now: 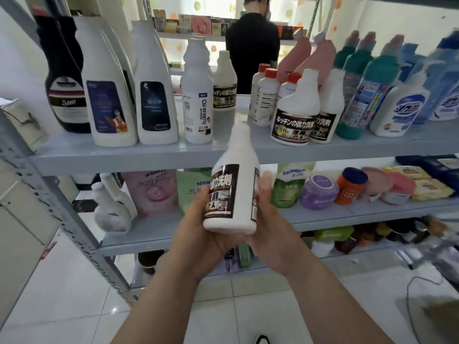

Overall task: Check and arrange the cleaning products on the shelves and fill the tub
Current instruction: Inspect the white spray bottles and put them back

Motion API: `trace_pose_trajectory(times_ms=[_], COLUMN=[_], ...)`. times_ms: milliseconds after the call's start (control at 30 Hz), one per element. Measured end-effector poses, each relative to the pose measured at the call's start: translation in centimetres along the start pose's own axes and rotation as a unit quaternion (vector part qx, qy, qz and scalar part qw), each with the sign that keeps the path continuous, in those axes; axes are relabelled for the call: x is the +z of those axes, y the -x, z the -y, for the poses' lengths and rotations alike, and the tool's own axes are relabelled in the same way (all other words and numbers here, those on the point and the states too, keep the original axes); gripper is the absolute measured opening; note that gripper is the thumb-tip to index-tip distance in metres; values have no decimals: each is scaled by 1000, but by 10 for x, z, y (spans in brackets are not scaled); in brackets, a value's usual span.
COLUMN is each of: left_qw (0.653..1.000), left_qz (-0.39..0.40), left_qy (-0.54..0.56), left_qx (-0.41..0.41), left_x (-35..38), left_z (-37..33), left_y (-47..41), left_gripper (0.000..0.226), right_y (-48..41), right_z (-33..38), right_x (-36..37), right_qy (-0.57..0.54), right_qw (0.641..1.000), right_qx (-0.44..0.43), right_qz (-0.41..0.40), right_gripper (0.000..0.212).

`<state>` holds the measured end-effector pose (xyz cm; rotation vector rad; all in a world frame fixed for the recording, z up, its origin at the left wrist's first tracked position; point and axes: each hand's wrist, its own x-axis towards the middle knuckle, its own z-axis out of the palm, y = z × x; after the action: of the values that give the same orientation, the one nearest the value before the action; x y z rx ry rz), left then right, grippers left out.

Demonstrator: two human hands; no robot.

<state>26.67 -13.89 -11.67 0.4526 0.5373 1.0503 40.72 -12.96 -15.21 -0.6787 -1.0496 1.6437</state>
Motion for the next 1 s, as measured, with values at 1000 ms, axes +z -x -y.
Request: trace_pose_trajectory(times_ms=[1000], left_qw=[988], left_qz=[-102], left_qy=[-112], left_qx=[22], left_x=[-12], left_z=[0], left_y=[5], left_gripper=[40], right_y=[-9], right_z=[12], right_x=[1], right_qy=[-38], right_qw=[997], right_qx=[13], right_qz=[-62], right_gripper=[62])
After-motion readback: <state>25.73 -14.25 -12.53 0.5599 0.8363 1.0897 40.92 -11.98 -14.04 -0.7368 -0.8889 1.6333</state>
